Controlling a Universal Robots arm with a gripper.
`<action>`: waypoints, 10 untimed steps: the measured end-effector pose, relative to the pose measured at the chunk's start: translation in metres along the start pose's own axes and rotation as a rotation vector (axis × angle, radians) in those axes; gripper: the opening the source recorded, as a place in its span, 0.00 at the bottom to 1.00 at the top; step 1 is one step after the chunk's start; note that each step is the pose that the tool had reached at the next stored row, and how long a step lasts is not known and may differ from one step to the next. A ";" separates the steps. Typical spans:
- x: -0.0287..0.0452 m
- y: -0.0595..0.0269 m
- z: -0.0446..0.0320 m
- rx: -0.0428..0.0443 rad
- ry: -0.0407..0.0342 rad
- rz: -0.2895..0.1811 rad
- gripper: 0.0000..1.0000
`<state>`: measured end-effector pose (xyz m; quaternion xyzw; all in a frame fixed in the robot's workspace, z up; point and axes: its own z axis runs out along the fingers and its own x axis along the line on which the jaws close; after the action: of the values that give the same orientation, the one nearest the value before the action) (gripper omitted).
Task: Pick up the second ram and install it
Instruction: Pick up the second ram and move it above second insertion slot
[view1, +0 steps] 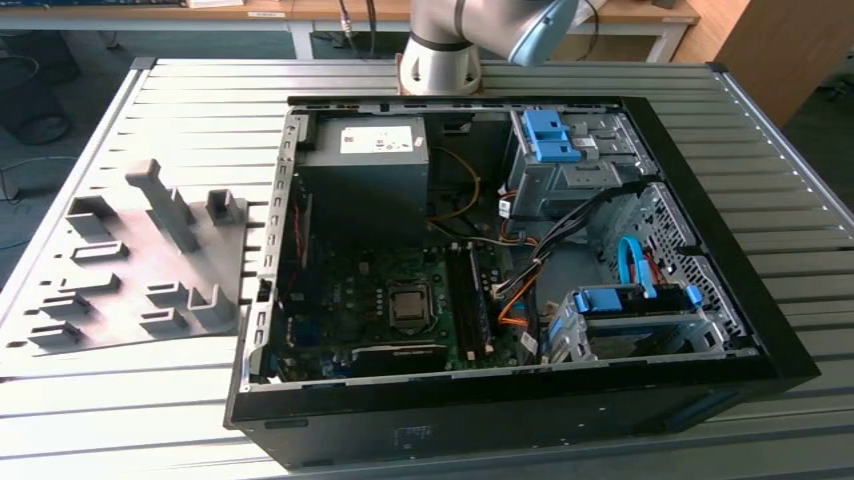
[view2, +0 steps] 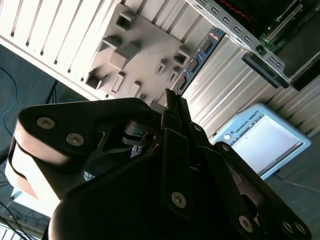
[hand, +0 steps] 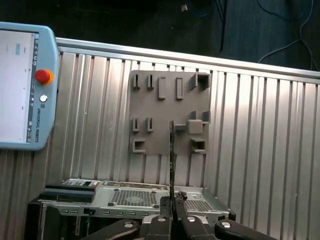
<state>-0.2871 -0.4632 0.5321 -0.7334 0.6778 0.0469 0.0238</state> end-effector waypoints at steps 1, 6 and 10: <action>0.0002 -0.0019 0.0003 0.0000 0.0000 0.000 0.14; 0.0009 -0.0089 0.0016 0.0000 0.0000 0.000 0.14; 0.0016 -0.0171 0.0026 -0.0001 0.0000 0.000 0.14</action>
<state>-0.2701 -0.4632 0.5288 -0.7334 0.6778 0.0469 0.0237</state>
